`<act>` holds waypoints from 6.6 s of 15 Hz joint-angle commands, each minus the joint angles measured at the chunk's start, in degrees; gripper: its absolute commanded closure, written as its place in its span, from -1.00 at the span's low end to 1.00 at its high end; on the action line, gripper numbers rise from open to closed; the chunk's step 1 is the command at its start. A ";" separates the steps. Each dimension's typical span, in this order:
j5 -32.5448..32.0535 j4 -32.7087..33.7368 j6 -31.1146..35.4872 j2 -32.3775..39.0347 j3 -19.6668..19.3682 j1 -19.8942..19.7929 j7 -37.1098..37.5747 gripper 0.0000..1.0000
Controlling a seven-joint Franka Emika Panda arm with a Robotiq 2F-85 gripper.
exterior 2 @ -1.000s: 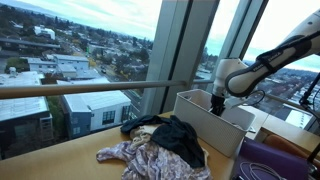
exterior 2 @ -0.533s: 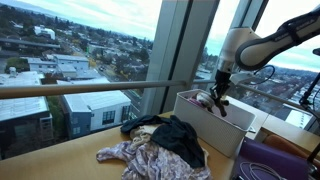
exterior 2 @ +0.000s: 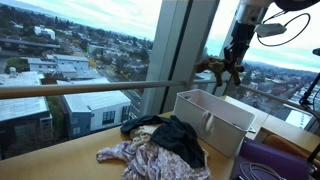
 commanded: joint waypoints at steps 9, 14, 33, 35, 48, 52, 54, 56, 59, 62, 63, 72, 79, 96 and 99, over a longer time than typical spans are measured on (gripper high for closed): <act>-0.34 7.94 -4.62 8.03 13.19 6.59 5.06 0.94; 0.43 8.06 -0.26 12.47 12.43 8.04 4.35 0.10; 3.46 6.12 9.29 14.71 0.98 -3.11 -4.18 -1.00; 5.36 6.33 11.17 16.06 -0.37 -5.17 -5.95 -1.00; 10.34 2.49 20.82 29.35 -6.35 -10.14 -7.92 -1.00; 12.16 2.70 22.95 35.02 -6.70 -10.63 -8.72 -1.00; 13.78 2.89 22.99 37.49 -6.34 -10.82 -9.22 -1.00; 15.39 3.05 23.20 40.01 -5.93 -10.75 -9.72 -1.00; 17.63 3.92 22.99 43.38 -5.38 -10.94 -10.67 -0.95; 18.71 4.76 22.57 44.10 -5.48 -11.07 -11.19 -0.39; 19.19 4.76 22.28 43.39 -5.44 -11.04 -11.41 -0.24; 21.72 3.09 19.87 32.96 -4.14 -10.17 -12.20 0.98; 18.29 -0.27 15.33 15.97 -4.87 -7.36 -9.04 1.00; 7.75 7.23 2.58 3.07 15.34 7.21 1.45 0.46; 6.96 6.70 3.00 3.44 14.85 7.39 1.39 0.04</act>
